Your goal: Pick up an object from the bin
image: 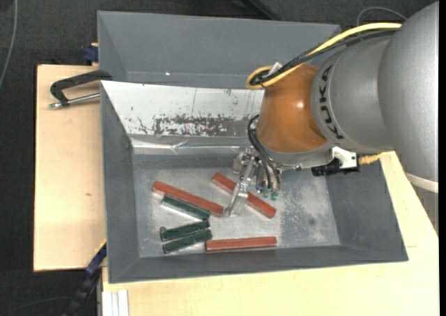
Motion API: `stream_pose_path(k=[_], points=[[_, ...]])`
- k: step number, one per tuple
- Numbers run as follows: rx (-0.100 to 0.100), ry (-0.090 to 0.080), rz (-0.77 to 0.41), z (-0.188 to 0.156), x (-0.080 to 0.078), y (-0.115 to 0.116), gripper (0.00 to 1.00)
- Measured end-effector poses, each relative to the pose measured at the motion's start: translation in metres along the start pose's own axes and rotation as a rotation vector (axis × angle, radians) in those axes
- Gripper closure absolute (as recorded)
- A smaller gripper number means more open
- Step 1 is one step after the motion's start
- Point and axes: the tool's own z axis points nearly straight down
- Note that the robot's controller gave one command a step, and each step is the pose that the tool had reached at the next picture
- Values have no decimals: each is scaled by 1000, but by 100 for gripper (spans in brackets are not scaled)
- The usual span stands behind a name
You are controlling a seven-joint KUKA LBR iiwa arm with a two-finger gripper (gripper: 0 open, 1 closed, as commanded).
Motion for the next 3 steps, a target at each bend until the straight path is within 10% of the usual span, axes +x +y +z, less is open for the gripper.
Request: stream_pose_path(k=[1,2,3], points=[[4,5,97,29,2,-7,0],[2,-2,235,29,1,2,100],[2,-2,235,29,1,2,100]])
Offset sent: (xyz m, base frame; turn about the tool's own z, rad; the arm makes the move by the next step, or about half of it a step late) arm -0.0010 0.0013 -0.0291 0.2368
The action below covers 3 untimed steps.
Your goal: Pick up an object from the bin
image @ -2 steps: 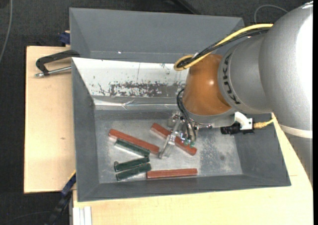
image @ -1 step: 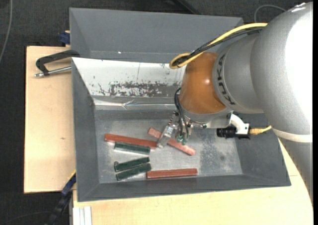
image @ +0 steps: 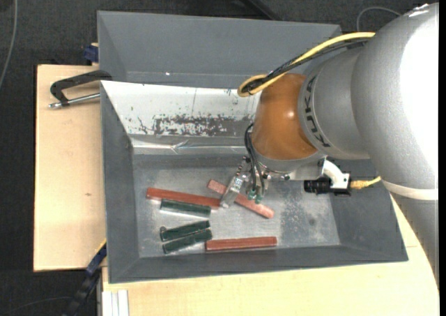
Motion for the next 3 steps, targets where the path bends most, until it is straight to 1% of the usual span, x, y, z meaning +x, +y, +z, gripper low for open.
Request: stream_pose_path(k=[1,3], points=[[3,5,0,-6,1,-1,100],[-1,-1,-1,-34,0,0,100]])
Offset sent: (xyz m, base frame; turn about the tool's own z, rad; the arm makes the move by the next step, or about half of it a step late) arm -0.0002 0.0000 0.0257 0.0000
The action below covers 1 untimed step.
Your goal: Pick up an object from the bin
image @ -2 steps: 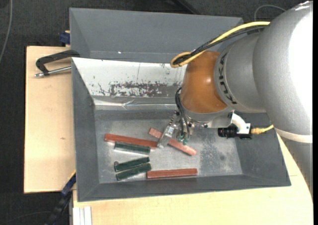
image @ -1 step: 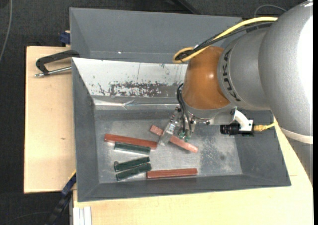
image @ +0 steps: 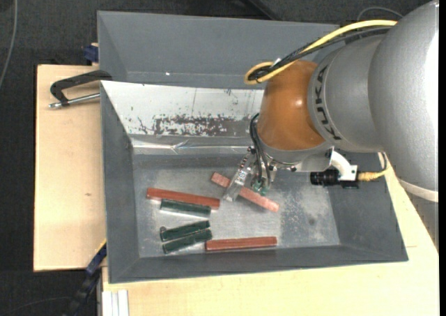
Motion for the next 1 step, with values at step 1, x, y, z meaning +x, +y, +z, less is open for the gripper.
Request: stream_pose_path(k=[1], points=[[3,5,0,-13,1,-1,100]])
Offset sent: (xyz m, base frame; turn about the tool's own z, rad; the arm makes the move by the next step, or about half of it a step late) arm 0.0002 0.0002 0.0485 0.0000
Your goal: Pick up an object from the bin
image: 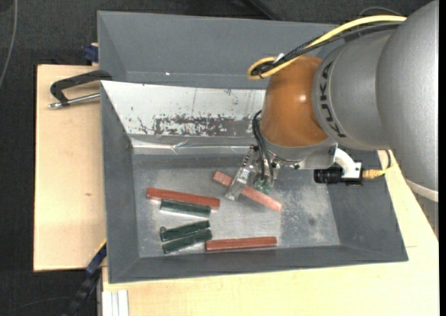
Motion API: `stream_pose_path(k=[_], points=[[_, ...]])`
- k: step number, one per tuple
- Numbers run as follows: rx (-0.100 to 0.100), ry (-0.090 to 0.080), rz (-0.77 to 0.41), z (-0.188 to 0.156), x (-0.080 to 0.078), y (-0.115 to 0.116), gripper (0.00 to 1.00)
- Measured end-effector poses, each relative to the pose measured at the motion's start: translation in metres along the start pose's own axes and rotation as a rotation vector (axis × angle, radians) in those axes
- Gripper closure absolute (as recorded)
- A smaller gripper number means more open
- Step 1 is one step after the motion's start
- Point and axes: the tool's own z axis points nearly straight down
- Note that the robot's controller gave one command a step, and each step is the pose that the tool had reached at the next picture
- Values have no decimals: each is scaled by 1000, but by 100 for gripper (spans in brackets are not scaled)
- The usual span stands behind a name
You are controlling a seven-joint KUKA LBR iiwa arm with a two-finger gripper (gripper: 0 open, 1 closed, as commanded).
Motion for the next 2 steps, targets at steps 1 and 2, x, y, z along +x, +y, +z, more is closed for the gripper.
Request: stream_pose_path(k=[1,2], points=[[-3,-4,0,-19,-1,1,100],[-6,-9,-1,-27,-2,2,100]])
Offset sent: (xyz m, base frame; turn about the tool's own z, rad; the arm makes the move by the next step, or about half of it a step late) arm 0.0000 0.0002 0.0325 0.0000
